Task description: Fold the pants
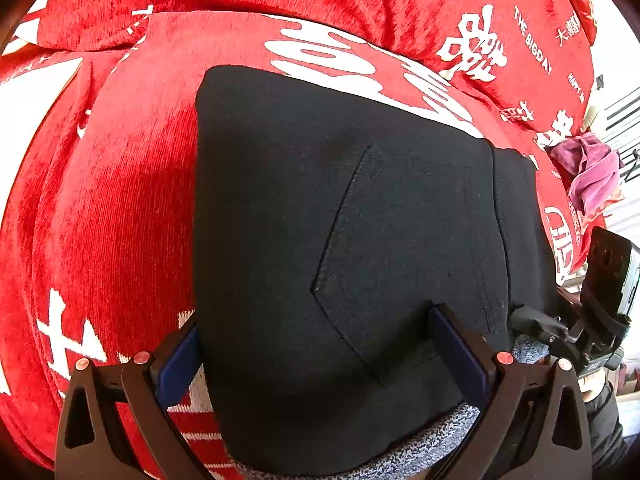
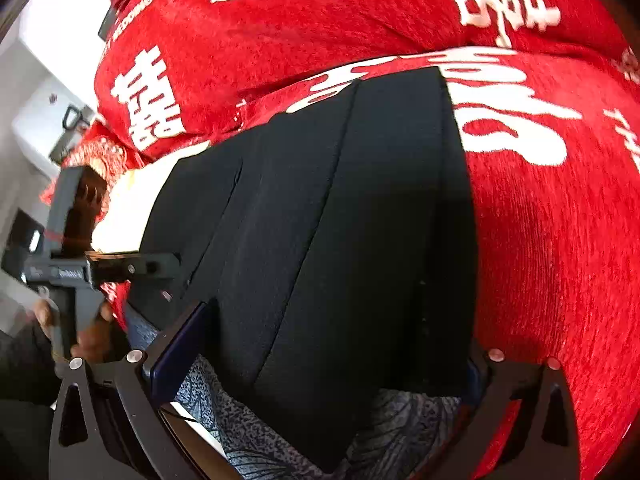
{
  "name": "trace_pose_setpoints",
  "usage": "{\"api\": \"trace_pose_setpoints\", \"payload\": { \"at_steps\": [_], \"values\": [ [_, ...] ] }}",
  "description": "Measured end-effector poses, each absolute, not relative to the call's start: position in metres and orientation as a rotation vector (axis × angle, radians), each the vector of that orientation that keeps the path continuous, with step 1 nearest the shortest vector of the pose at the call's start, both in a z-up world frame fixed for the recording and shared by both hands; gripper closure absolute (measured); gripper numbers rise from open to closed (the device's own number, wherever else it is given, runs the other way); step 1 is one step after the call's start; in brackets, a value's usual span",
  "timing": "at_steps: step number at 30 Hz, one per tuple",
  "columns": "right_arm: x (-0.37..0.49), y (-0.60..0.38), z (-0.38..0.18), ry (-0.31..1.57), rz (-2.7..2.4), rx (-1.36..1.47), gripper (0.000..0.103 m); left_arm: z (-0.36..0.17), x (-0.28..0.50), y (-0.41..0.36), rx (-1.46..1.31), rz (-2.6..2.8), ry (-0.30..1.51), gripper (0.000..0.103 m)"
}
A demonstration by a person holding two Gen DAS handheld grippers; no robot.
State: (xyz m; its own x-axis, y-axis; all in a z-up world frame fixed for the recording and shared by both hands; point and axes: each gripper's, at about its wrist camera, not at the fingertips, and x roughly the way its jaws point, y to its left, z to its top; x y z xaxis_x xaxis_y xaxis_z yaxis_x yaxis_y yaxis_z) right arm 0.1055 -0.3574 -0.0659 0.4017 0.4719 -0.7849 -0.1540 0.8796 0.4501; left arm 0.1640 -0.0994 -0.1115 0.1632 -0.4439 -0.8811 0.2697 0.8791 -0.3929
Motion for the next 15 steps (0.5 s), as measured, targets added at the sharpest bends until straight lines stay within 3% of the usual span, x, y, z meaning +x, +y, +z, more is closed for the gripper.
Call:
{"api": "trace_pose_setpoints", "payload": {
  "at_steps": [6, 10, 12, 15],
  "values": [
    [0.108, -0.355, -0.064, 1.116, 0.375, 0.306, 0.0, -0.109, 0.162, -0.101, -0.131, -0.5, 1.293, 0.0],
    [0.113, -0.349, -0.058, 1.142, 0.318, 0.33, 0.001, -0.098, 0.156, -0.107, -0.068, -0.522, 1.254, 0.014],
    [0.11, -0.347, -0.055, 1.131, 0.319, 0.311, 0.005, -0.092, 0.152, -0.111, -0.028, -0.523, 1.23, 0.019],
    [0.104, -0.348, -0.047, 1.111, 0.316, 0.305, 0.02, -0.086, 0.149, -0.114, 0.002, -0.522, 1.214, 0.026]
  ]
}}
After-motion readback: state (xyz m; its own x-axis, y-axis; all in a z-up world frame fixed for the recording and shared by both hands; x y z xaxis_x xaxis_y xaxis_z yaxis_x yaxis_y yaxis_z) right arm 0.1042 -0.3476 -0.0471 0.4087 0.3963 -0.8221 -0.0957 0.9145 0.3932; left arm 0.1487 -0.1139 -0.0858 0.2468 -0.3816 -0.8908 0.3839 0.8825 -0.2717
